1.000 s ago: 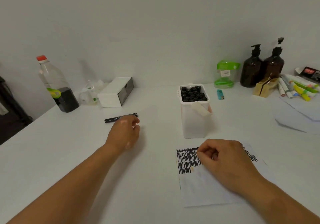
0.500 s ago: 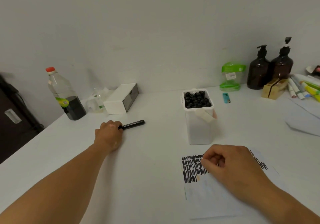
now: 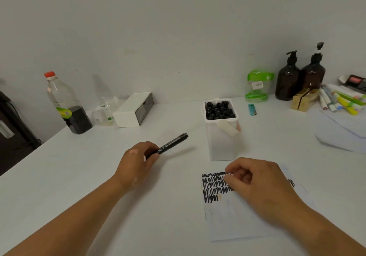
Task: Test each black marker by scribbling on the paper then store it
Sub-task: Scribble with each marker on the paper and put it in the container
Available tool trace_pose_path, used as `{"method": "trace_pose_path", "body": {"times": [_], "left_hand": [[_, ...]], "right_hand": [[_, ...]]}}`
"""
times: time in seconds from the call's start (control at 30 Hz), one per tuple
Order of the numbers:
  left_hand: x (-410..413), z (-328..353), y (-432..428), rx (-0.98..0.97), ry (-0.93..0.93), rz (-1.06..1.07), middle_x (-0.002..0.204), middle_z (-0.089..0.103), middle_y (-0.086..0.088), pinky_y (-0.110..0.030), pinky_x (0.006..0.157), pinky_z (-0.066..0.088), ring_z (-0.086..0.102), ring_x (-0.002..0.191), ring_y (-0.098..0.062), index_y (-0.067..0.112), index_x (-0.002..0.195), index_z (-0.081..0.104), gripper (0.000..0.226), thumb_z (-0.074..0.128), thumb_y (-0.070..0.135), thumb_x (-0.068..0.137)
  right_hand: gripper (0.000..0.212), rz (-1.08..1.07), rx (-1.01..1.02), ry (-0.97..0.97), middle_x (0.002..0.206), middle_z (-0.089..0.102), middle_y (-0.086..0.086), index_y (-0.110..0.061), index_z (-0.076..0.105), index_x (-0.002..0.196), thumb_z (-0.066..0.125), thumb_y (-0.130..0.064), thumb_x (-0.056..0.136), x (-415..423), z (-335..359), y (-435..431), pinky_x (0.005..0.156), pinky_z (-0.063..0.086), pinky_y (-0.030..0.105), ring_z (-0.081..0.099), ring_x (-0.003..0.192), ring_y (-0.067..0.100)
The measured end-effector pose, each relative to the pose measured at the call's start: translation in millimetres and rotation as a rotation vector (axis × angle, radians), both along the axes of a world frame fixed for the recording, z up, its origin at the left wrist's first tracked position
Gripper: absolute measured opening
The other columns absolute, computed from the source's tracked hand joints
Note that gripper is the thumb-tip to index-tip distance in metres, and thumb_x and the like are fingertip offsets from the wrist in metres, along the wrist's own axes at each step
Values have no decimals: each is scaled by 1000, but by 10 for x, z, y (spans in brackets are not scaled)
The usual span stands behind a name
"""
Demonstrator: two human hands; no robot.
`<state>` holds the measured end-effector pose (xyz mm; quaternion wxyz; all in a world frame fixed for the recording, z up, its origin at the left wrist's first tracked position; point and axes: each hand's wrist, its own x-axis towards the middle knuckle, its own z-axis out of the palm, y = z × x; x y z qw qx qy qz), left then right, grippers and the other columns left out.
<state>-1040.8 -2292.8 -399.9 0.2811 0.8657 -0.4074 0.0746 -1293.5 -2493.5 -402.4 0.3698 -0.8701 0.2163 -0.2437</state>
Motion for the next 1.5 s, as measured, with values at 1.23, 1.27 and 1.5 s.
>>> {"method": "trace_pose_path", "body": {"times": [1.23, 1.27, 1.5], "left_hand": [[-1255, -25, -411, -77, 63, -513, 65, 62, 6, -29, 52, 43, 52, 53, -16, 29, 103, 57, 34, 37, 55, 97], [-1247, -27, -411, -77, 66, -516, 64, 60, 7, -24, 53, 41, 51, 53, -14, 30, 103, 57, 33, 41, 57, 96], [-1076, -124, -361, 122, 59, -458, 109, 46, 24, -20, 90, 43, 47, 101, 3, 39, 128, 50, 77, 59, 85, 67]], "right_hand": [[22, 259, 523, -214, 54, 59, 5, -15, 64, 81, 76, -33, 75, 38, 108, 229, 48, 43, 28, 52, 50, 18], [17, 241, 501, -228, 53, 58, 4, -15, 64, 78, 75, -29, 76, 37, 121, 224, 48, 43, 27, 52, 49, 18], [12, 86, 607, -281, 56, 64, 10, -18, 76, 77, 66, -22, 74, -44, 371, -35, 41, 44, 27, 58, 49, 21]]}}
